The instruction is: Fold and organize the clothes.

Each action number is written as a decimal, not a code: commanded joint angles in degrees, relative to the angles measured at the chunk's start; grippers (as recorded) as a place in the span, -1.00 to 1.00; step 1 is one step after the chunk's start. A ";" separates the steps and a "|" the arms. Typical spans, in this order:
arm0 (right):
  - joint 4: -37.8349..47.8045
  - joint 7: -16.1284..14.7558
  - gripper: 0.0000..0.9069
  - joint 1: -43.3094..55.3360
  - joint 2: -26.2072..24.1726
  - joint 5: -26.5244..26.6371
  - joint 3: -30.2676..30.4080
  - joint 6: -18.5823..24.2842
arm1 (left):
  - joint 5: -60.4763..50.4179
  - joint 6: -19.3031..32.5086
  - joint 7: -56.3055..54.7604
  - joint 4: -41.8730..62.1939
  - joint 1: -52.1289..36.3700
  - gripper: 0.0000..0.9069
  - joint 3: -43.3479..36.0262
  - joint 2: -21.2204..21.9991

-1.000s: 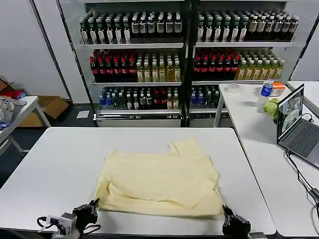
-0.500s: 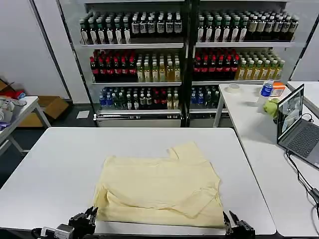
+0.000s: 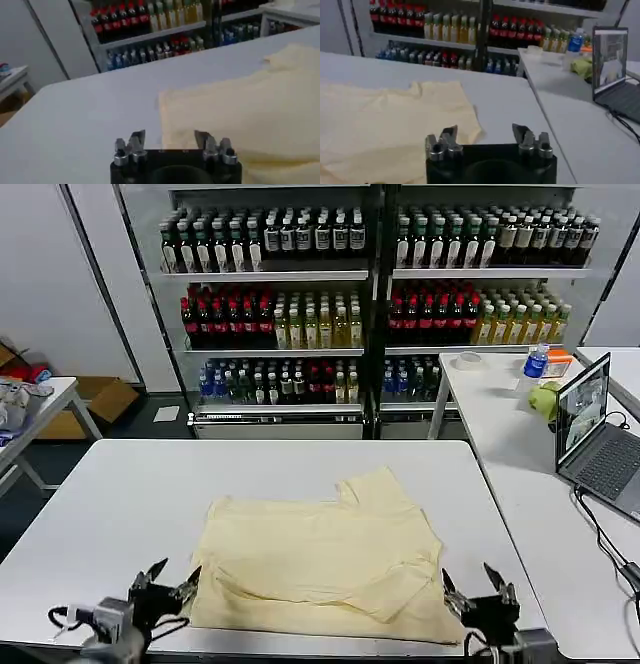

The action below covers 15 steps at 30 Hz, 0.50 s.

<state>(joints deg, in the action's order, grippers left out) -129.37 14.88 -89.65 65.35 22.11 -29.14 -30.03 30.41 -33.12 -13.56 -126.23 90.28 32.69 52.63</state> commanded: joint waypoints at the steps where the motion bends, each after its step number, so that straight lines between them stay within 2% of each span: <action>1: 16.90 3.65 1.00 25.61 -1.05 6.13 10.09 -3.12 | 4.13 -0.07 -0.75 9.66 -18.73 1.00 -6.80 -1.79; 8: 29.13 5.02 1.00 40.35 0.80 7.48 16.56 -3.18 | 5.69 -0.10 -0.59 20.11 -31.26 1.00 -17.83 -2.49; 15: 38.01 5.34 1.00 47.44 3.31 8.79 20.15 -3.19 | 5.44 -0.14 -0.66 28.75 -40.26 1.00 -24.79 -0.52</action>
<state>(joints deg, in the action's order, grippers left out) -105.42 18.91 -58.02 67.22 28.77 -15.41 -32.47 34.64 -33.24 -14.02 -108.24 63.82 16.97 52.12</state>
